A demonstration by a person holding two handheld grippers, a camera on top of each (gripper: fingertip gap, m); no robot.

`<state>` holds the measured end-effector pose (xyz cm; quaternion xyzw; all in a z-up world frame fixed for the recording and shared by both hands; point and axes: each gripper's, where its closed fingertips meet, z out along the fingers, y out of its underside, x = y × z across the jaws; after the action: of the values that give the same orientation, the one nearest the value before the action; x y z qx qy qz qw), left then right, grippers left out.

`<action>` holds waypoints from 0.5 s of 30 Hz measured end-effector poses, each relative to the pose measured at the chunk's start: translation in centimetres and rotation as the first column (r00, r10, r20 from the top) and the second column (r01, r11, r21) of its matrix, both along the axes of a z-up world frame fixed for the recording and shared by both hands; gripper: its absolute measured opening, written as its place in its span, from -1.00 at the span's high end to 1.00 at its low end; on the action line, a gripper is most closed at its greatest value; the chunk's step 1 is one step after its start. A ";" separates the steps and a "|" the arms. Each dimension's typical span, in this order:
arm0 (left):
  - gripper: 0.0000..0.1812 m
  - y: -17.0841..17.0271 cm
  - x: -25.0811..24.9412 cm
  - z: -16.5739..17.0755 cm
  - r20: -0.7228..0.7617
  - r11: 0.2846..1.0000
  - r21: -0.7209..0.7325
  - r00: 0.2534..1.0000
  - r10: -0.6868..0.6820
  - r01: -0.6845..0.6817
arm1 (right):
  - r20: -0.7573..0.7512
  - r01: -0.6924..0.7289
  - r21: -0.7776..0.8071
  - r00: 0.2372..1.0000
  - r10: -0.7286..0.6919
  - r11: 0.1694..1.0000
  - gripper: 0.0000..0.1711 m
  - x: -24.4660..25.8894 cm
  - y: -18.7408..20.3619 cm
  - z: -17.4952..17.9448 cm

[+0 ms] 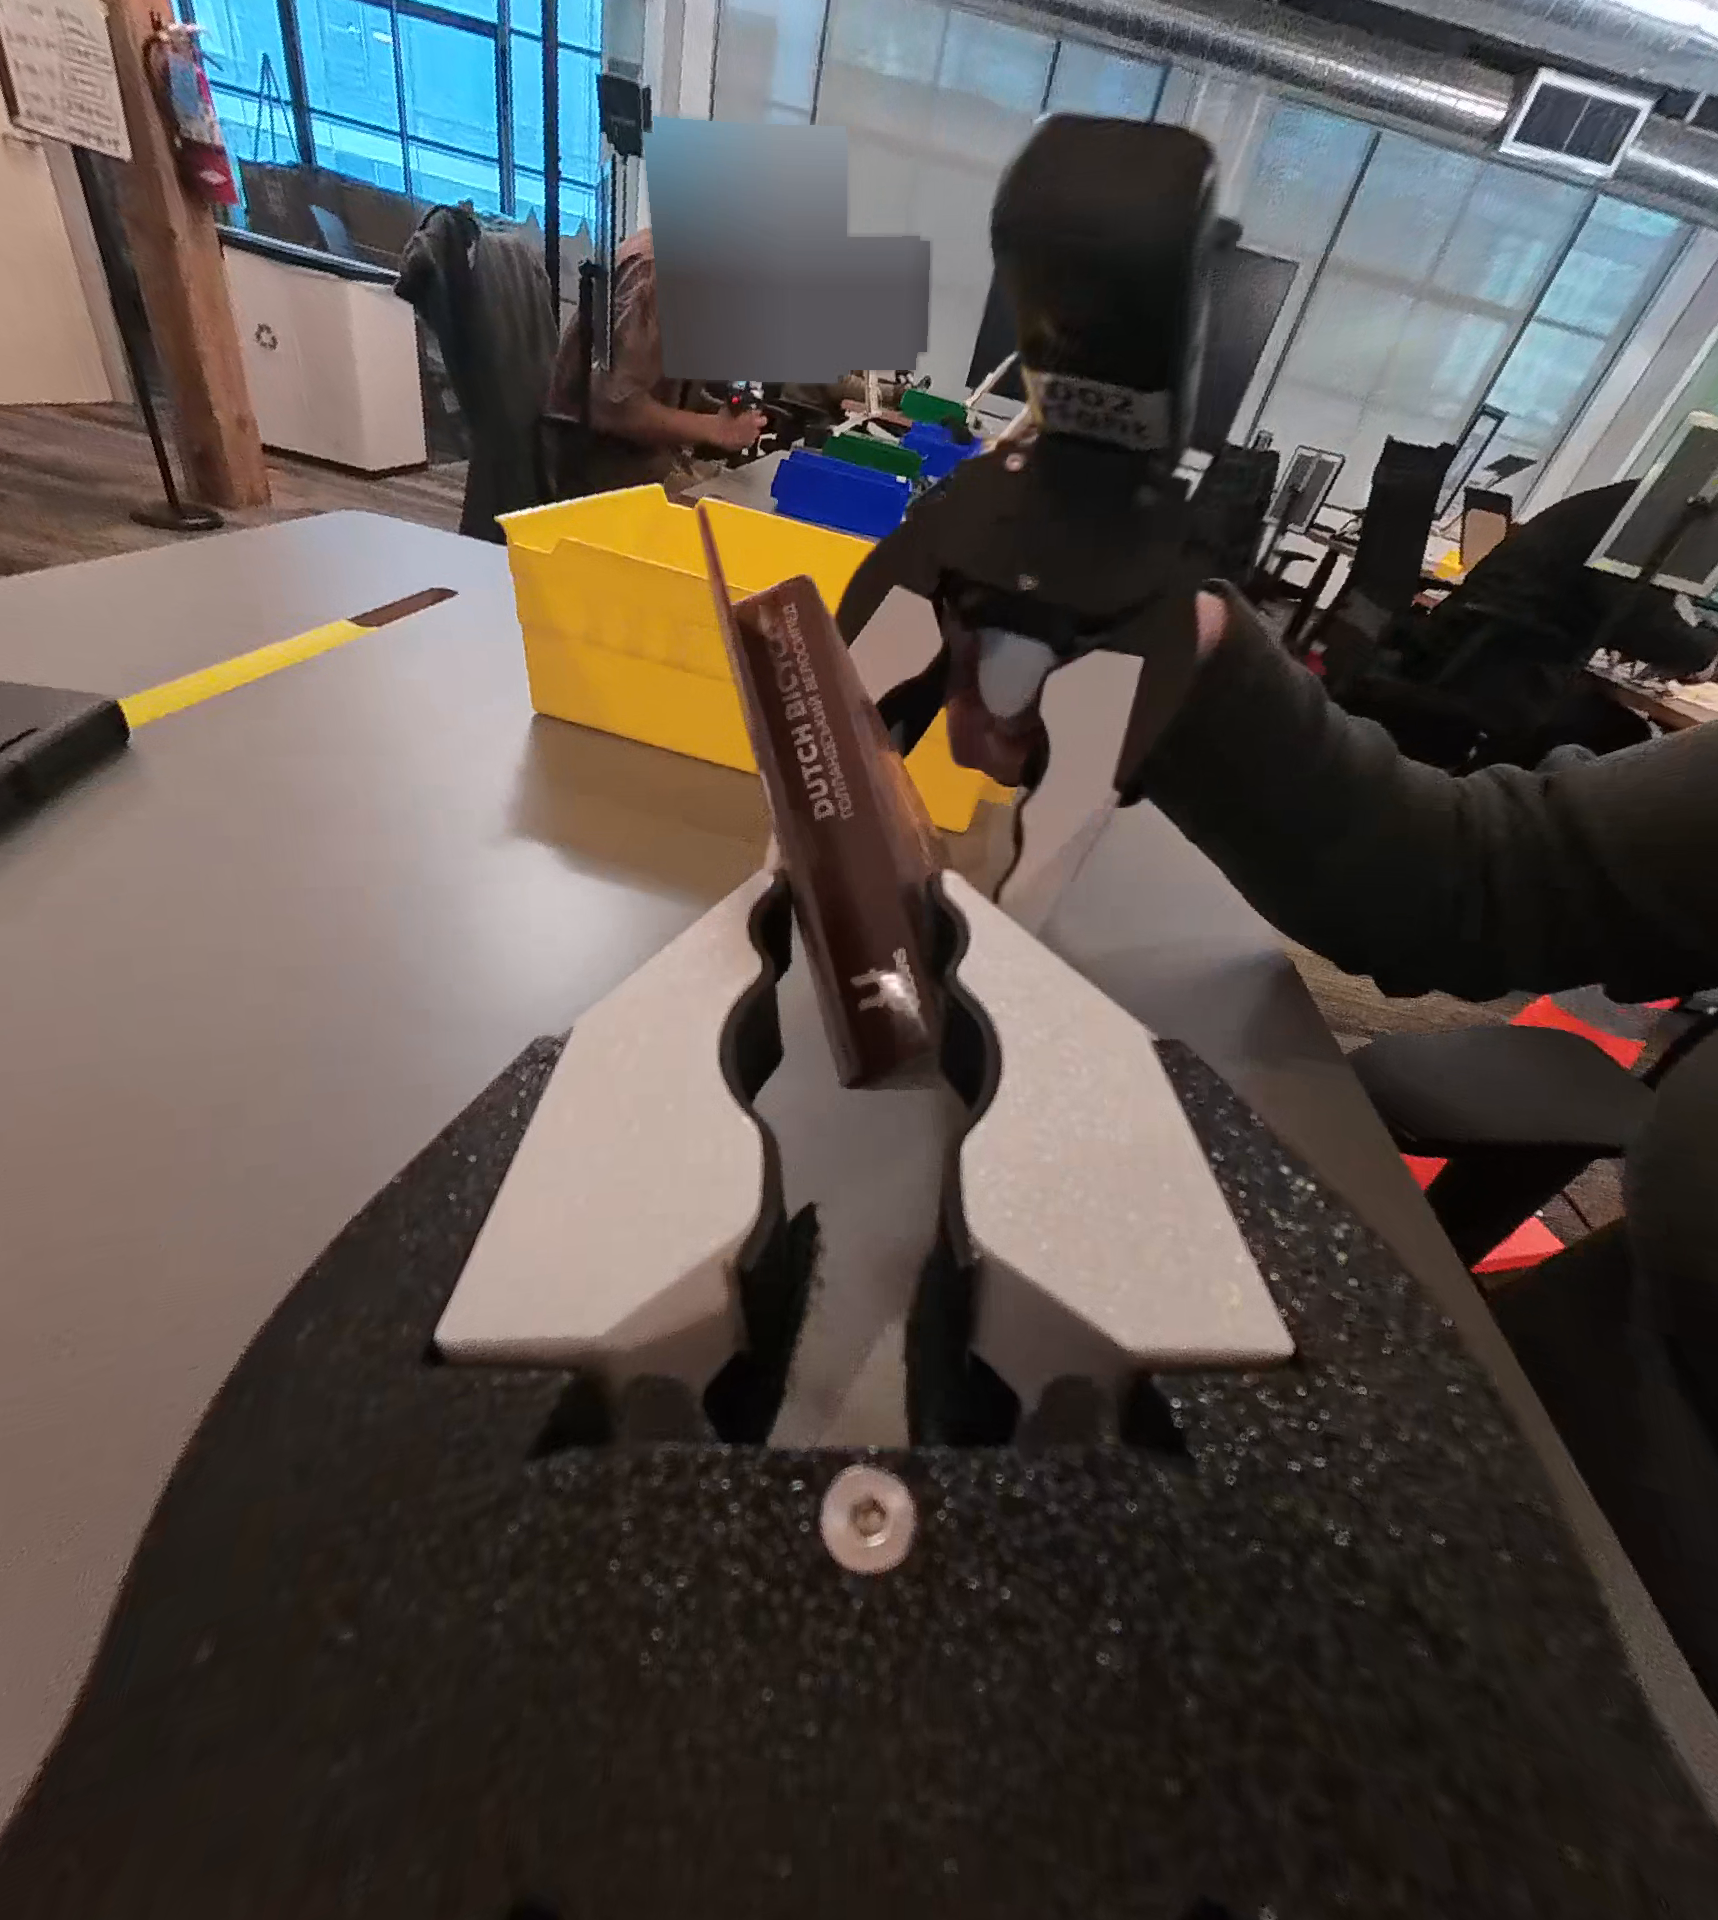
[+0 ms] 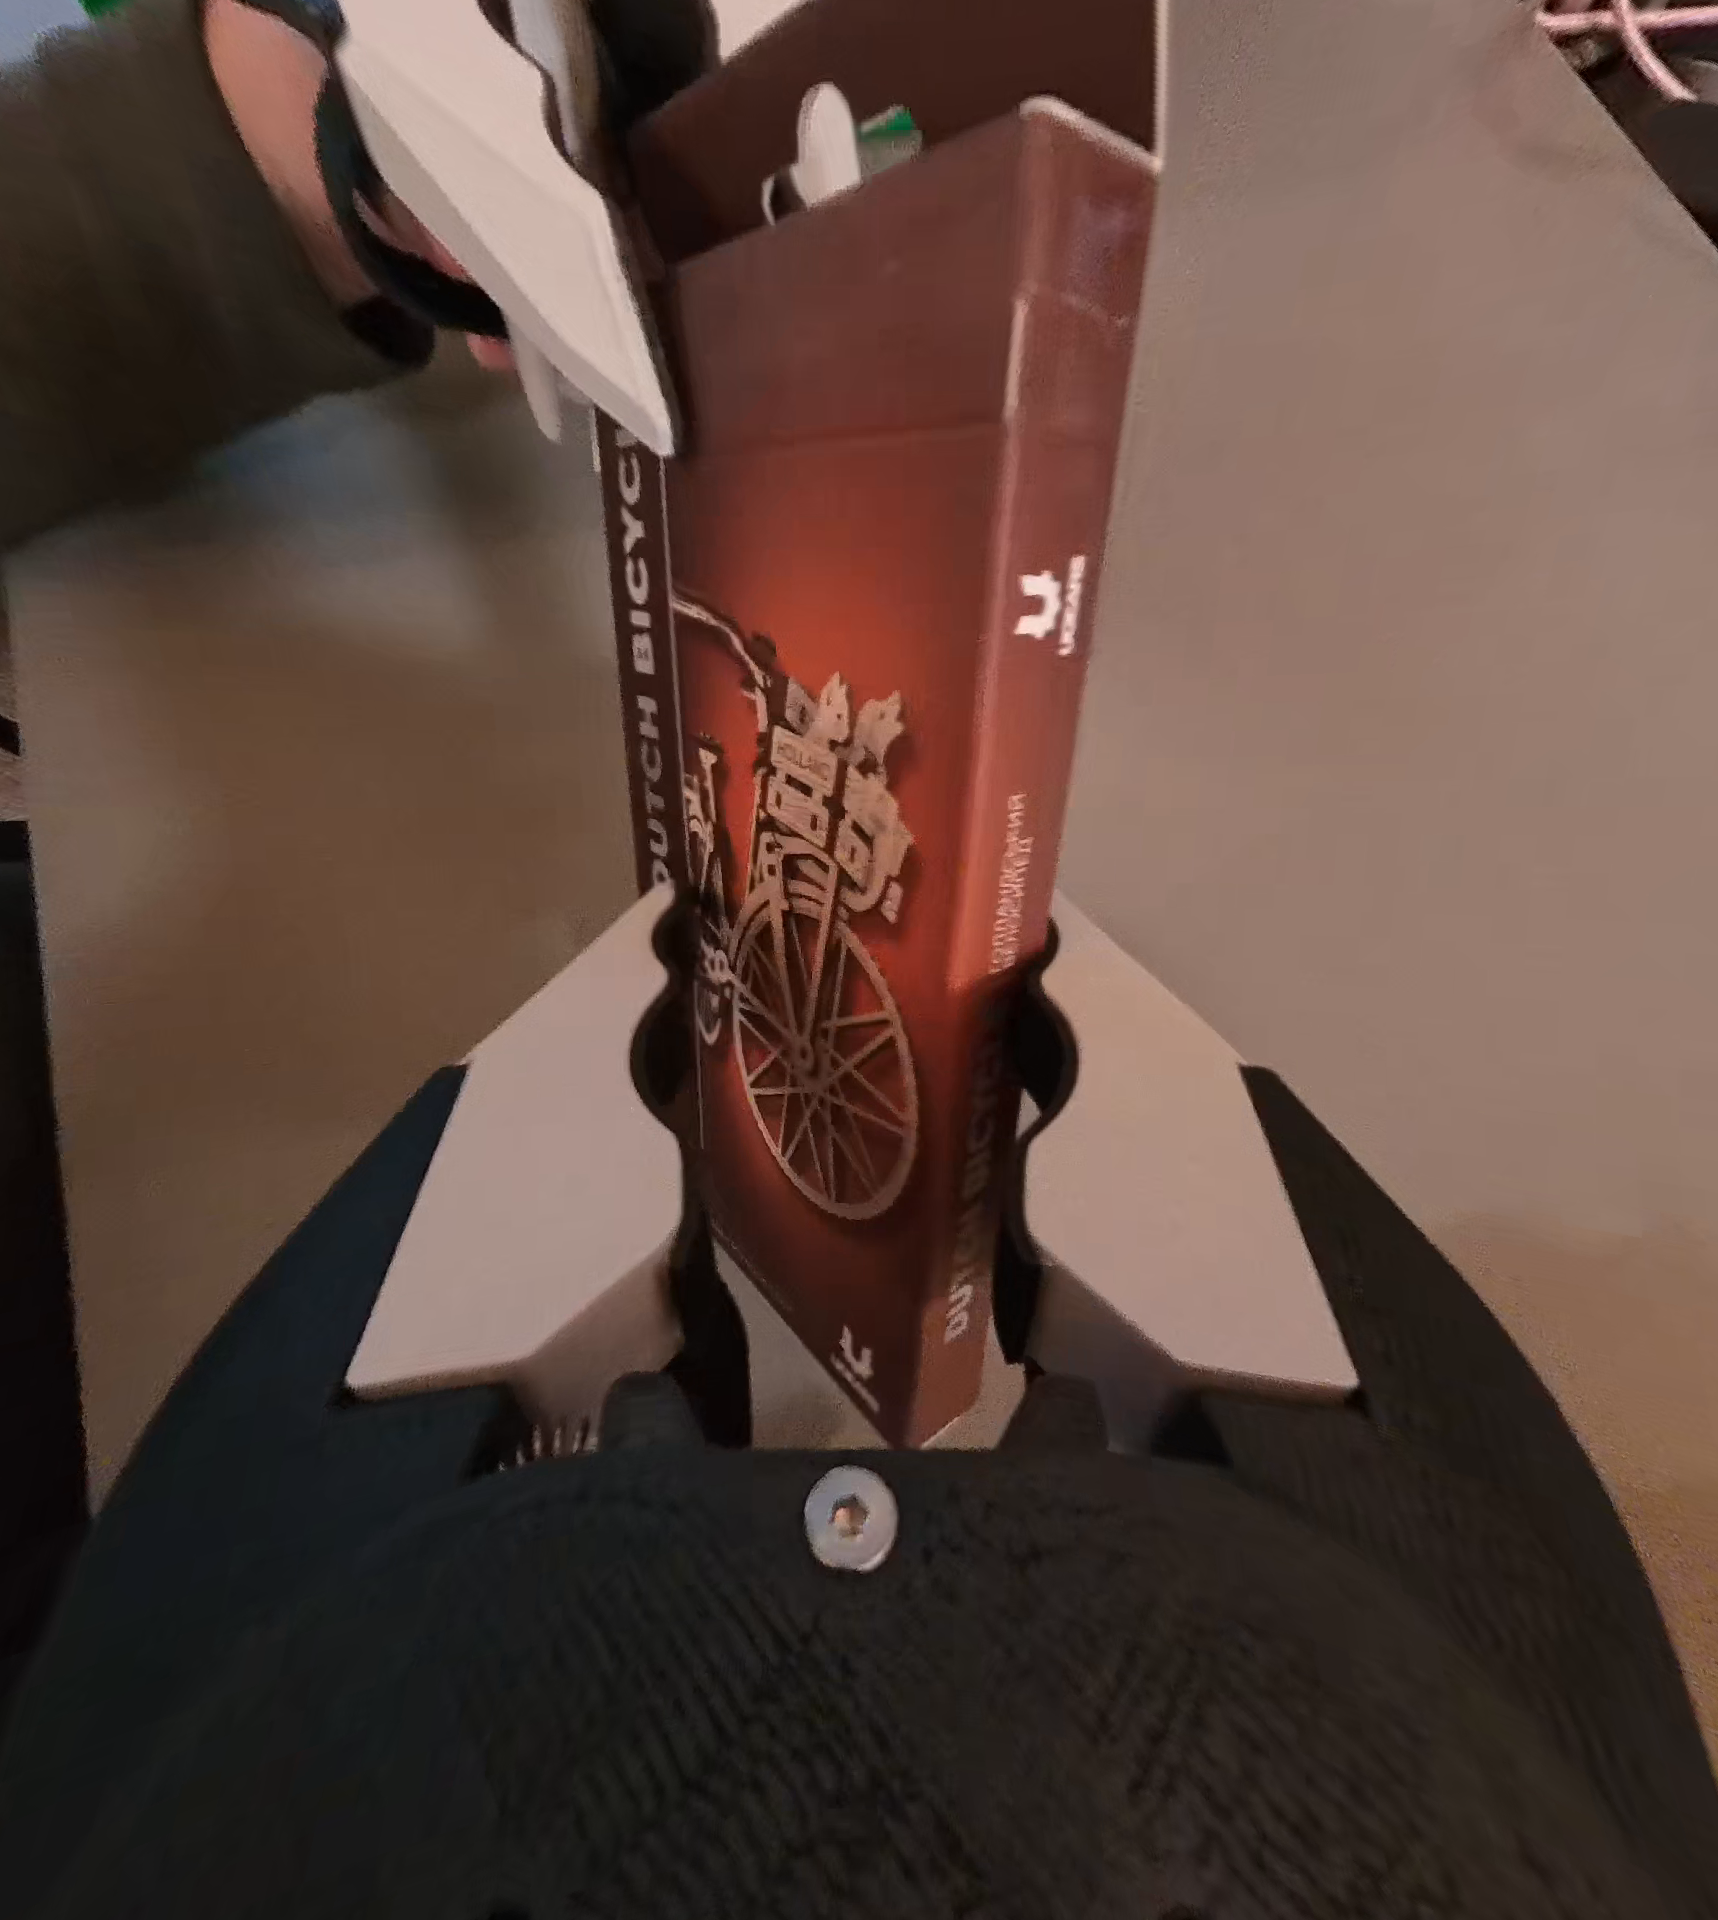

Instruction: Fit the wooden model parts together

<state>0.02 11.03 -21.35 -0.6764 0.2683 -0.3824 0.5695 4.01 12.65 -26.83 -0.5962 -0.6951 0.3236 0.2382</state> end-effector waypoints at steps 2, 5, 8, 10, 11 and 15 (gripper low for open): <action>0.75 -0.2 -0.2 0.3 0.027 1.000 0.007 1.000 -0.006 0.006 | -0.053 -0.029 -0.069 0.998 0.025 0.997 0.47 -0.1 -0.5 0.8; 0.75 -0.4 -0.7 1.1 0.096 1.000 0.020 0.995 -0.003 0.001 | -0.175 -0.084 -0.177 0.983 0.053 0.980 0.71 -0.4 -1.4 2.1; 0.74 -0.3 -1.1 1.7 0.146 1.000 0.021 0.989 0.010 -0.013 | -0.270 -0.119 -0.242 0.962 0.051 0.963 0.78 -0.9 -1.9 2.6; 0.58 -0.2 -1.6 2.2 0.193 0.999 0.033 0.981 0.033 -0.040 | -0.338 -0.137 -0.289 0.940 0.033 0.947 0.82 -1.3 -2.0 3.0; 0.45 -0.1 -2.0 2.6 0.239 0.997 0.039 0.970 0.052 -0.063 | -0.367 -0.142 -0.304 0.930 0.022 0.942 0.82 -1.4 -1.8 3.2; -0.09 0.6 -2.4 2.5 0.333 0.995 -0.017 0.938 0.098 -0.098 | -0.484 -0.183 -0.367 0.875 -0.019 0.912 0.82 -1.7 -1.6 4.2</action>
<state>-2.42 11.66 -18.82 -0.6144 0.1342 -0.4625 0.6250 2.27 11.03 -22.63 -0.5031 -0.5586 0.6059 0.2601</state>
